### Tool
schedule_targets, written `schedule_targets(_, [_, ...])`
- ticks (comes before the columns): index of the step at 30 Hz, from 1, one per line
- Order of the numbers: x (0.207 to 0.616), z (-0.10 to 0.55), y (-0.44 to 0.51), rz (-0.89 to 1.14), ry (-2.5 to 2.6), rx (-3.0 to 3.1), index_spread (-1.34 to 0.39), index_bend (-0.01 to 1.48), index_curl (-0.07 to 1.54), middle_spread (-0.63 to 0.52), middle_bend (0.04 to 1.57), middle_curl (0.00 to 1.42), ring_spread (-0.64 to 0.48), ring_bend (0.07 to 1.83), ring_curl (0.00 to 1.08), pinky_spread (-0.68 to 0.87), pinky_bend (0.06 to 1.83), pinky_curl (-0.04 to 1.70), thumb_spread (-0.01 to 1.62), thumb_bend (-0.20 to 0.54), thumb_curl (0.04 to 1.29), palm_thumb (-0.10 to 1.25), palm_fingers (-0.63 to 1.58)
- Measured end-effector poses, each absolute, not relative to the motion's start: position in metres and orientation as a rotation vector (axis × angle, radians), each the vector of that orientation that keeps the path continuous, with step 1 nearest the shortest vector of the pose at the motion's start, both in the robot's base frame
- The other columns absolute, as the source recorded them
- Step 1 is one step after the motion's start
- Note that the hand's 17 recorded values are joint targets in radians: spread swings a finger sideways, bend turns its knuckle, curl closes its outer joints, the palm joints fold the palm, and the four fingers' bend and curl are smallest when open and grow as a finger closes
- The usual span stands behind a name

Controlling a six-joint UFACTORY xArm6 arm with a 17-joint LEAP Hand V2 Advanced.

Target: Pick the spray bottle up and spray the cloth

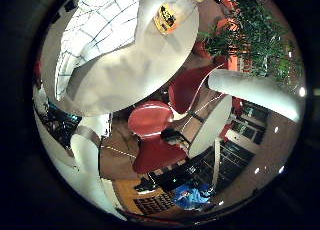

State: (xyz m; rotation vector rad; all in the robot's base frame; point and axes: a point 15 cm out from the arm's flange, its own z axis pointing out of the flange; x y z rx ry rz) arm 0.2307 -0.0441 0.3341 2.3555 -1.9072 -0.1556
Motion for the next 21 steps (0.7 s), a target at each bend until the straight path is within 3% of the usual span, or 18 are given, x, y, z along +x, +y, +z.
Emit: schedule_targets(21, [0.259,0.374,-0.047,-0.193,-2.201,2.591,-0.4,0.17,0.38,-0.17,0.4,0.46,-0.12,0.65,0.27,0.38,0.37,0.21,1.23,-0.012,0.29,0.69,0.61])
